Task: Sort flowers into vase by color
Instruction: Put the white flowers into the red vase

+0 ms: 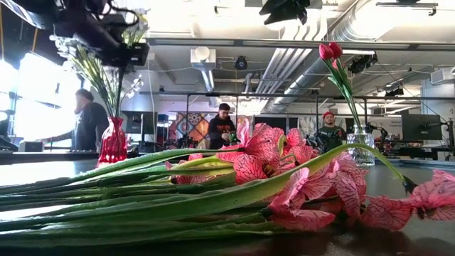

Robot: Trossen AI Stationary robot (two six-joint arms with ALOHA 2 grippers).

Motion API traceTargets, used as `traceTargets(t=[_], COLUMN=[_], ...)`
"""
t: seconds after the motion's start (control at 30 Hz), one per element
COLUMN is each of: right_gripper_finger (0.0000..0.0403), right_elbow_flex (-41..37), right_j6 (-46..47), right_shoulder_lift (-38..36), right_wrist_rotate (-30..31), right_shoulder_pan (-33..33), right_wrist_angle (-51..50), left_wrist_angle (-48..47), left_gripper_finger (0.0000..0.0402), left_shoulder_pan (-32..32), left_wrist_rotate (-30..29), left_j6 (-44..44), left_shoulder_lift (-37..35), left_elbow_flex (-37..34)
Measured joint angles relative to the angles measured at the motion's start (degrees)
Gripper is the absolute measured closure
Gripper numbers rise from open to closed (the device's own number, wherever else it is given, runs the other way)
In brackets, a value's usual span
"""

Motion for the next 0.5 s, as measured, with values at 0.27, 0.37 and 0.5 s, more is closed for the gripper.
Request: traceTargets(t=[0.27, 0.37, 0.5], right_gripper_finger=[0.0249, 0.0249, 0.0249], right_elbow_flex=[0.00, 0.00, 0.00], right_j6=[0.08, 0.10, 0.26], right_shoulder_lift=[0.00, 0.00, 0.00], right_wrist_rotate=[-0.04, -0.28, -0.50], right_shoulder_pan=[0.00, 0.01, 0.01], right_wrist_angle=[-0.02, -0.28, -1.11], left_wrist_angle=[0.06, 0.06, -0.14], left_gripper_finger=[0.0395, 0.0376, 0.0329], left_shoulder_pan=[1.26, 1.26, 1.26], left_wrist_rotate=[2.67, 3.75, 6.03], left_j6=[-12.32, -15.13, -15.13], left_shoulder_lift=[5.33, 6.31, 6.46], left_elbow_flex=[-3.74, -3.76, -3.78])
